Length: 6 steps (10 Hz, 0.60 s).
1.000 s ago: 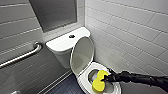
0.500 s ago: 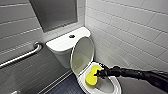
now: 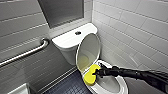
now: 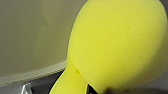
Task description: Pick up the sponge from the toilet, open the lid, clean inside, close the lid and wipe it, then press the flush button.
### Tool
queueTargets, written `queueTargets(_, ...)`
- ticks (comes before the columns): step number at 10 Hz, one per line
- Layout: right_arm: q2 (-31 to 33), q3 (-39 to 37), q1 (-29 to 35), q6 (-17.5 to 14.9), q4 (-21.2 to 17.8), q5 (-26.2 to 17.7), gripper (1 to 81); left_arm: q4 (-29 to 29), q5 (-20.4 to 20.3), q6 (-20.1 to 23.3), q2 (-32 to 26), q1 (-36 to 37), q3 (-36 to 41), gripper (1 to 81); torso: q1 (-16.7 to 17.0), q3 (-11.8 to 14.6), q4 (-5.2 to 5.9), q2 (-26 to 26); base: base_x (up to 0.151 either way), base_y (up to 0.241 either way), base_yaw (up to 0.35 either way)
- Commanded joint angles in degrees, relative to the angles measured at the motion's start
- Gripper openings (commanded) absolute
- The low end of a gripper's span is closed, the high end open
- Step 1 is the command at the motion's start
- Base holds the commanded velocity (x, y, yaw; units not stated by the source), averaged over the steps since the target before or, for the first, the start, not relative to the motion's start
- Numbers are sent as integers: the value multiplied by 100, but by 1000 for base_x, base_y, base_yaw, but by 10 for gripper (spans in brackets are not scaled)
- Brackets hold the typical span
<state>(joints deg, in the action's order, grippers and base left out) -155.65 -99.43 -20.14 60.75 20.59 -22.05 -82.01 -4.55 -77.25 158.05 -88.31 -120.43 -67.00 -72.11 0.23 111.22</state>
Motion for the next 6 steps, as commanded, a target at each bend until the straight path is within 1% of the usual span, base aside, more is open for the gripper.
queueTargets(1, -153, -83, 778, 25, -19, 51, 10, -8, 314, 17, -10, -174, 72, 811, 0, 2, -5, 0, 0, 0, 0)
queueTargets(3, -347, -462, 664, 25, -38, 402, 10, -8, 314, 17, -19, -192, 64, 811, -2, -37, 13, -2, 0, 0, 0)
queueTargets(4, -425, -576, 603, 25, -46, 500, 10, 0, 305, 17, -19, -200, 20, 811, -2, -37, 13, -2, 0, 0, 0)
queueTargets(6, -505, -718, 287, 25, -46, 570, 10, -8, 305, 8, 8, -200, -7, 811, -2, -37, 15, -2, 0, 0, 0)
